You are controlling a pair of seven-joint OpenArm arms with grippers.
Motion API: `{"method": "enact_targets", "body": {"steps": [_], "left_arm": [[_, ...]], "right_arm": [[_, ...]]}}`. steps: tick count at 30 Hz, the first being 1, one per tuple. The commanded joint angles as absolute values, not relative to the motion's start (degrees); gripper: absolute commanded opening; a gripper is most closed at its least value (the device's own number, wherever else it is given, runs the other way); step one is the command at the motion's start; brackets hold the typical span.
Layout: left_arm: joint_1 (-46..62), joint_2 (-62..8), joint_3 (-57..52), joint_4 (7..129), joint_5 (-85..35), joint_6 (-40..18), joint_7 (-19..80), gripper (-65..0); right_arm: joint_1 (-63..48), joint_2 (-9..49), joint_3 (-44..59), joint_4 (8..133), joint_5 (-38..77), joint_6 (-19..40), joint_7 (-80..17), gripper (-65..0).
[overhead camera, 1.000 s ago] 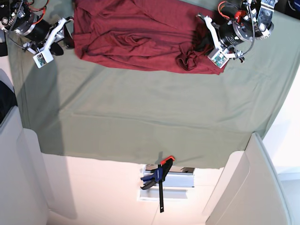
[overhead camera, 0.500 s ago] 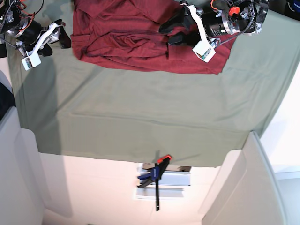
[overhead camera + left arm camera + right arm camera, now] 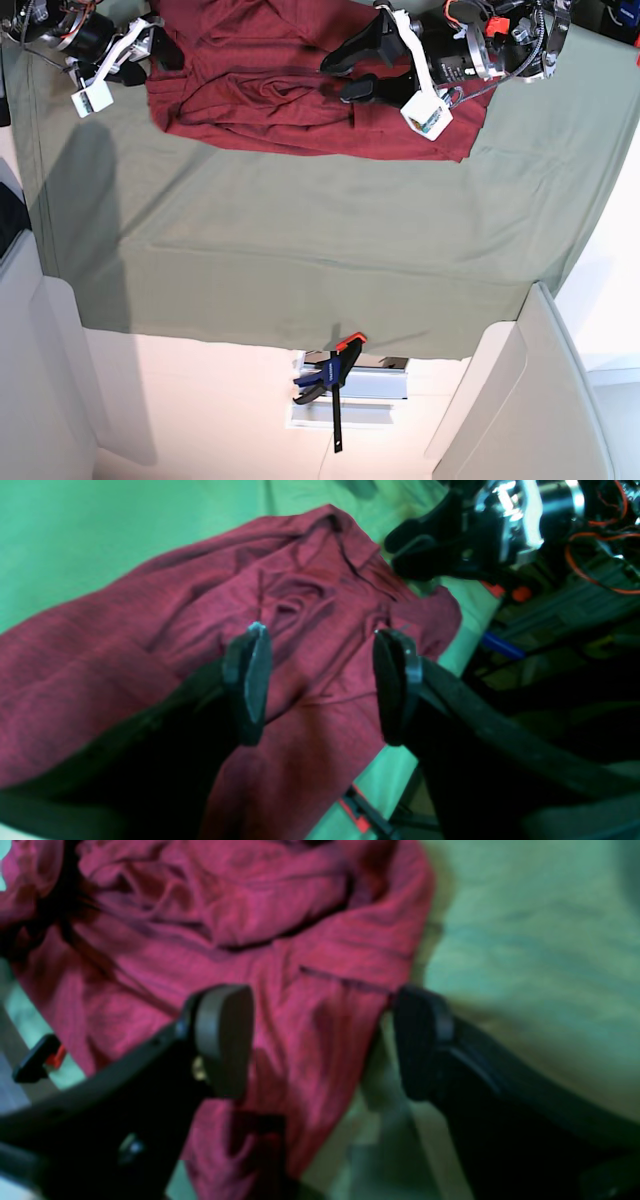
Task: Fold the T-shirt properly
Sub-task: 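Fold the gathered side with the left gripper across toward the right gripper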
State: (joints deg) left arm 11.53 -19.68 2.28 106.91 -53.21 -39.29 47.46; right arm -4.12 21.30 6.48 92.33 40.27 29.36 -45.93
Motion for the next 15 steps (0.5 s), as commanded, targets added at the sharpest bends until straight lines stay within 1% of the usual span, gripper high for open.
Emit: {"method": "enact_targets", "body": {"steps": [1,7,15], "left_arm": [[11.2,-20.0,2.0,108.4,-54.7,-40.0,46.6,-29.3],[14.2,-20.0,4.1,109.9,-54.6,-40.0,46.6,-29.3],[14.6,-20.0,17.0,109.9,-49.9,-40.0,46.3,-29.3]], "right_arm": [[-3.7,21.7,6.8,93.1,41.1,30.0,-44.8,-21.7],[-3.2,21.7,7.0,93.1,38.7,29.8,-41.3,-21.7],[-3.3,21.7,7.0,93.0,36.2,29.8,-40.2,-21.7]]}}
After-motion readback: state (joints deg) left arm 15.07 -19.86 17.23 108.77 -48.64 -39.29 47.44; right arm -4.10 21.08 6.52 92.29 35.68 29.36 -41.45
